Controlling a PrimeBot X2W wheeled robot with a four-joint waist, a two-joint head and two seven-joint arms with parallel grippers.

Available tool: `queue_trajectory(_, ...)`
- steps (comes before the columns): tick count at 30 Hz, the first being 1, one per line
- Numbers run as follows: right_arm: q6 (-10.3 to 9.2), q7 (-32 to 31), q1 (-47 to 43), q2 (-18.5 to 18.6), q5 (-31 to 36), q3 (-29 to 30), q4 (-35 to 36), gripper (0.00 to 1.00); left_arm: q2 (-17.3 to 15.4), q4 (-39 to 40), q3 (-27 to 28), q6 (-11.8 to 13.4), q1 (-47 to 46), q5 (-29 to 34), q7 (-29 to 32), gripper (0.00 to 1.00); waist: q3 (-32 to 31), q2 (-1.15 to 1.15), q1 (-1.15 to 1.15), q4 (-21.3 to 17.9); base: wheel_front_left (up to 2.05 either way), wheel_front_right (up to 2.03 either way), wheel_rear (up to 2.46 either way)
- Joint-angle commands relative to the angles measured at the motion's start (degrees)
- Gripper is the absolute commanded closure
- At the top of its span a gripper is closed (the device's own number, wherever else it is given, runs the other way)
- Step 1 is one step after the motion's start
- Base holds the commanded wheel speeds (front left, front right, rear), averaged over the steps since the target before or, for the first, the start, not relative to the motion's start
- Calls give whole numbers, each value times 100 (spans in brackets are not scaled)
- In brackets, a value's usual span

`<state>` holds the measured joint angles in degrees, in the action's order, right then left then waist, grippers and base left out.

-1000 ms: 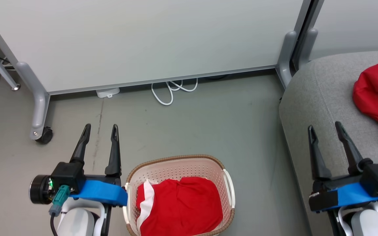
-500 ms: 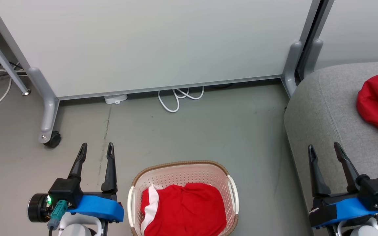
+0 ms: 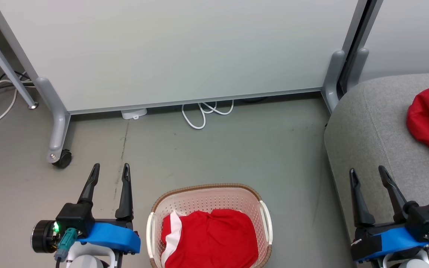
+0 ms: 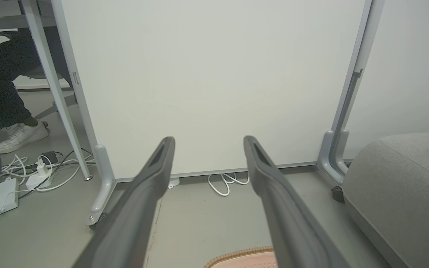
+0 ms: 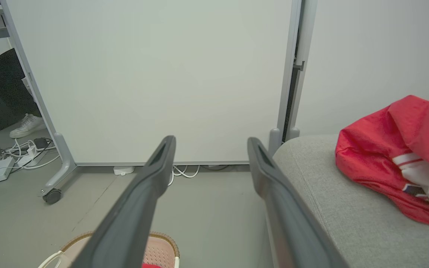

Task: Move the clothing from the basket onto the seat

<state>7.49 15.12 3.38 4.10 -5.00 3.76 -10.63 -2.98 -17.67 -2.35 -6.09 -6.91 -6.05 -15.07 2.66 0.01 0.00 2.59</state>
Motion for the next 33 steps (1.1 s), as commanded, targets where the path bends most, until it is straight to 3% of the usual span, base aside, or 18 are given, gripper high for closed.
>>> queue_trajectory(1,1,6,-53,3,30,-7,-13,0,8,-10,41,-18,-3,1,-15,0,-4,-1,0,2,0,0,0)
queue_trajectory(11,1,6,117,10,53,-78,14,0,6,-128,-199,-100,-372,176,-16,0,123,-1,0,-60,0,0,0)
queue_trajectory(15,1,6,259,11,88,-157,68,0,-143,-348,-516,-134,-785,246,-16,0,307,-1,0,-164,0,0,0)
queue_trajectory(33,1,5,1253,-49,81,-312,482,0,-1039,-2061,-3069,-138,-3020,-26,-15,0,2125,-1,0,-985,0,0,0)
